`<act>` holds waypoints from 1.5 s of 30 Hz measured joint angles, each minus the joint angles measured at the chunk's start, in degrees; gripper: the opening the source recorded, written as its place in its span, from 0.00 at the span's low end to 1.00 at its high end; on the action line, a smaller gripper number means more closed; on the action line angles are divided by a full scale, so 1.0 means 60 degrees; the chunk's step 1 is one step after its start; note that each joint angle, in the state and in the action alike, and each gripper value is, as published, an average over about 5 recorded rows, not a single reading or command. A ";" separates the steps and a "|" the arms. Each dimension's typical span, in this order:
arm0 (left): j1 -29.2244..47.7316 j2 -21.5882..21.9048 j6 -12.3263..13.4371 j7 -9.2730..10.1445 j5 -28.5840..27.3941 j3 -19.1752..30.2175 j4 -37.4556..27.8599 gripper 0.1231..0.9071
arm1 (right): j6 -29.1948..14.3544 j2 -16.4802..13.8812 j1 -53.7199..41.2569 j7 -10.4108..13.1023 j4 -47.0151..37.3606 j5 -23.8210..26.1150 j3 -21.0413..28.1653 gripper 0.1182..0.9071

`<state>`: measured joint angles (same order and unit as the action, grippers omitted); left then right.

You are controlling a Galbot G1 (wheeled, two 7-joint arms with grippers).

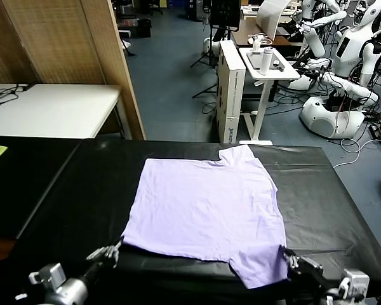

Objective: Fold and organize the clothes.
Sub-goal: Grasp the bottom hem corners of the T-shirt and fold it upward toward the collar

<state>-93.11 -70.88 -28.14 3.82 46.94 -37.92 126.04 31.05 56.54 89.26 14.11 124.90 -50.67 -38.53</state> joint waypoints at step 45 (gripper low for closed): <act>0.3175 0.1234 0.0366 -0.0330 -0.1204 0.1616 -0.3055 0.10 | -0.0188 -0.0037 -0.3302 0.0115 -0.2760 0.0562 0.2282 0.03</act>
<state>-74.06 -63.47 -25.94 1.84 39.72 -28.22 107.71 29.92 56.32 69.45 14.80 108.34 -47.30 -24.84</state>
